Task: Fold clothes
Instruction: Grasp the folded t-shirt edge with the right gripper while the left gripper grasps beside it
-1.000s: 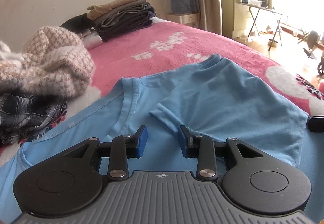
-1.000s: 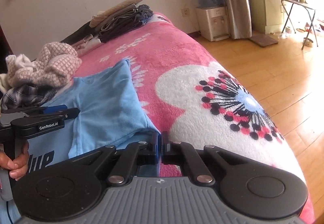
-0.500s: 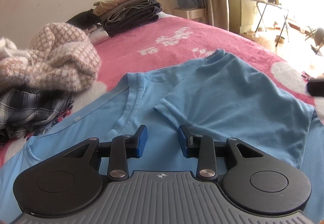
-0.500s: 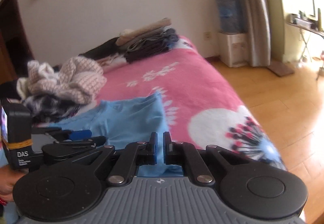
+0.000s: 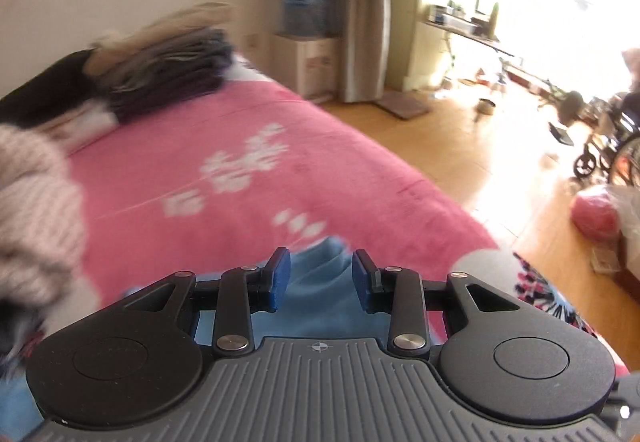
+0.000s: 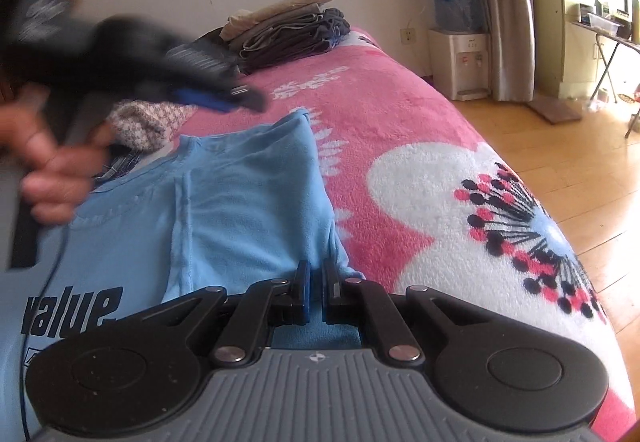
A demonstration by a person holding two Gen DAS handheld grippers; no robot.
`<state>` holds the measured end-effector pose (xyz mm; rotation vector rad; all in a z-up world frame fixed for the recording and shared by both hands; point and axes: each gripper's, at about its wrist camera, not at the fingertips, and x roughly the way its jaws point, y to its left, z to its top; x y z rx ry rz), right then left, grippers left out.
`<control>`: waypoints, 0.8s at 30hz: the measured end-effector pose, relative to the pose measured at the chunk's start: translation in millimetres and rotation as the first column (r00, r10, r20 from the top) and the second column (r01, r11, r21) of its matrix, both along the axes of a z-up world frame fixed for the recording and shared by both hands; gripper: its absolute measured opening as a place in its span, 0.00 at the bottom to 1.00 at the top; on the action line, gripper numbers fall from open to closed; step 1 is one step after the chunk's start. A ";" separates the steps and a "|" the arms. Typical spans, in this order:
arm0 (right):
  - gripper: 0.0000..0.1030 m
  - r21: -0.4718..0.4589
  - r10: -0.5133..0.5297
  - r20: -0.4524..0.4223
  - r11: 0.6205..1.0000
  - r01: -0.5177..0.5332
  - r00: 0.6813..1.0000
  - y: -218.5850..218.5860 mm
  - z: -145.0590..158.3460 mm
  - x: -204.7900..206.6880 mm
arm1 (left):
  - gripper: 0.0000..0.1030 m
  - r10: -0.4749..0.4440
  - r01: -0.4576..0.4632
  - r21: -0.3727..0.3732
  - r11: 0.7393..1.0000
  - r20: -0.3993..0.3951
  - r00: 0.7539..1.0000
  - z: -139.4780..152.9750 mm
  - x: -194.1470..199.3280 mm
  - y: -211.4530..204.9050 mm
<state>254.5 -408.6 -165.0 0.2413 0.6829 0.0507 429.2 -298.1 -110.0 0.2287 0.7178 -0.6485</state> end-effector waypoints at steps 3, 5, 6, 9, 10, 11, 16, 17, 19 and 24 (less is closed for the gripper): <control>0.04 0.010 0.003 0.002 1.000 -0.003 1.000 -2.2 -1.2 -1.6 | 0.30 -0.005 0.005 0.002 1.000 -0.043 0.999 -7.9 11.7 -11.0; 0.04 0.014 0.002 0.006 1.000 -0.002 1.000 -2.7 -2.0 -2.7 | 0.28 0.005 -0.007 -0.018 1.000 -0.082 0.997 -10.3 17.7 -9.5; 0.04 0.015 0.000 0.007 1.000 0.000 1.000 -2.8 -2.3 -3.1 | 0.27 0.010 -0.013 -0.028 1.000 -0.102 0.995 -11.6 20.7 -8.8; 0.04 0.017 -0.001 0.008 1.000 0.001 1.000 -2.9 -2.4 -2.9 | 0.18 0.024 -0.034 -0.057 0.998 -0.160 0.987 -15.3 29.7 -6.6; 0.04 0.019 -0.001 0.007 1.000 0.001 1.000 -3.2 -2.3 -2.9 | 0.13 0.028 -0.041 -0.067 0.997 -0.180 0.983 -16.5 32.7 -5.9; 0.04 0.021 -0.001 0.007 1.000 0.001 1.000 -3.5 -2.2 -3.1 | 0.07 0.032 -0.048 -0.076 0.996 -0.199 0.979 -17.7 35.7 -5.1; 0.04 0.024 -0.005 0.011 1.000 0.005 1.000 -3.2 -2.2 -4.5 | 0.01 0.083 -0.154 -0.182 0.971 -0.347 0.934 -24.8 57.3 11.8; 0.04 0.025 -0.007 0.012 1.000 0.007 1.000 -3.2 -2.2 -4.7 | 0.01 0.102 -0.201 -0.217 0.955 -0.394 0.913 -27.1 63.9 19.7; 0.04 0.024 -0.008 0.012 1.000 0.007 1.000 -3.5 -2.6 -4.1 | 0.00 0.124 -0.275 -0.284 0.919 -0.454 0.883 -29.3 71.6 33.2; 0.04 0.022 -0.006 0.012 1.000 0.005 1.000 -3.7 -2.3 -2.9 | 0.00 0.143 -0.383 -0.385 0.840 -0.524 0.840 -30.8 84.3 55.0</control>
